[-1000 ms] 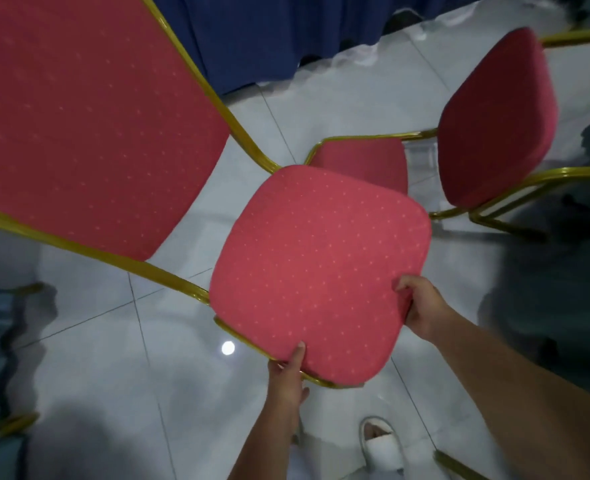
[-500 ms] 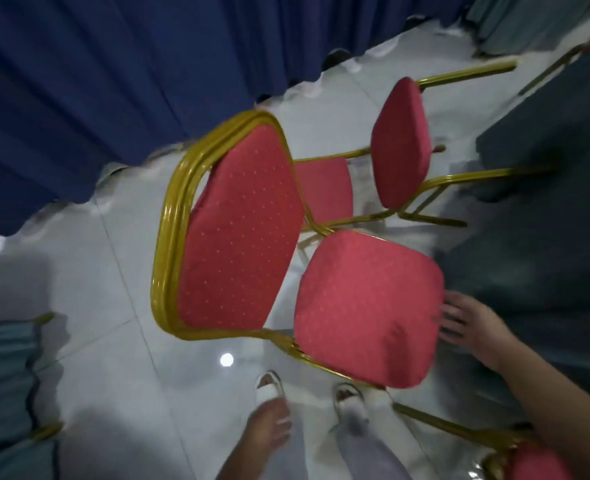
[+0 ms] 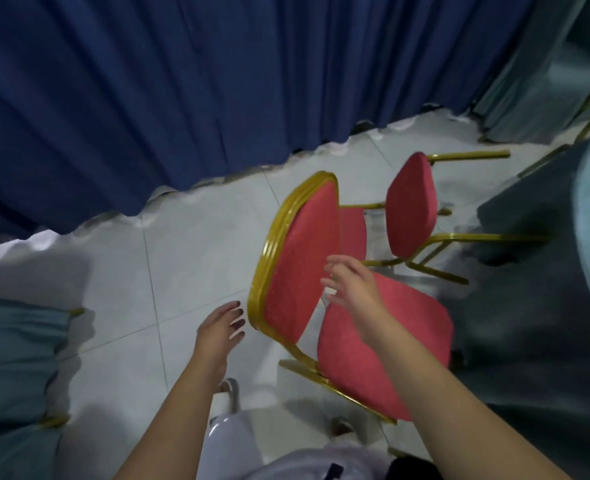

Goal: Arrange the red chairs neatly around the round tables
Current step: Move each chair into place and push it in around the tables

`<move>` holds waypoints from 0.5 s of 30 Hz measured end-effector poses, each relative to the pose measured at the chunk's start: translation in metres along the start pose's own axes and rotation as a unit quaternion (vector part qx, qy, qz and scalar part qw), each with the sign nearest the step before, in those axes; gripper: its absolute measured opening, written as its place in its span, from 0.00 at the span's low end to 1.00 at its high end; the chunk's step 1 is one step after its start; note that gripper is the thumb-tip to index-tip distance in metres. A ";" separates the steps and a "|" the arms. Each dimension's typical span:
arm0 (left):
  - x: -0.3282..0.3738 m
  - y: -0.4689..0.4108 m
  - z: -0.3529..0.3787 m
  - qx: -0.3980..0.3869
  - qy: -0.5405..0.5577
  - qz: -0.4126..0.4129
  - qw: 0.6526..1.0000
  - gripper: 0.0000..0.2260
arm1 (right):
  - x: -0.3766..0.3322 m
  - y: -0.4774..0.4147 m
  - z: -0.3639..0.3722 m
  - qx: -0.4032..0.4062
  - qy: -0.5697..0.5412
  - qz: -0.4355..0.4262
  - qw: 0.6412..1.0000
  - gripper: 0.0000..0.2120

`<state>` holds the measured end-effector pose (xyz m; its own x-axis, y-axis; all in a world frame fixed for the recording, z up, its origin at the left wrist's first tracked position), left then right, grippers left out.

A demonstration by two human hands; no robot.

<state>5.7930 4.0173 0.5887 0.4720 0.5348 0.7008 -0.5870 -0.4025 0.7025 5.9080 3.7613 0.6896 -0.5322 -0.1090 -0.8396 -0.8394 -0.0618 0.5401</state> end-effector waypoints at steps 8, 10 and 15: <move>0.056 -0.046 -0.071 -0.080 -0.013 -0.092 0.992 0.06 | -0.095 0.039 0.105 0.139 0.061 -0.159 0.975 0.08; 0.088 -0.055 -0.088 -0.099 -0.007 -0.101 0.990 0.06 | -0.114 0.048 0.142 0.143 0.072 -0.188 0.969 0.09; 0.162 -0.093 -0.115 -0.086 0.057 -0.063 0.993 0.08 | -0.120 0.036 0.231 0.097 0.091 -0.137 0.982 0.10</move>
<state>5.8487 4.2265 0.6221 0.4762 0.6578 0.5836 -0.6366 -0.2000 0.7448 5.9161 4.0012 0.7967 -0.2693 -0.2919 -0.9177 -0.9630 0.0736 0.2592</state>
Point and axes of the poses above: each hand's wrist, its own y-axis away from the middle knuckle, its own z-axis out of the palm, x = y × z, the point moved 9 cm from there along -y, towards the middle knuckle, and after that the axes turned 9 degrees about y, right-handed, at the moved point
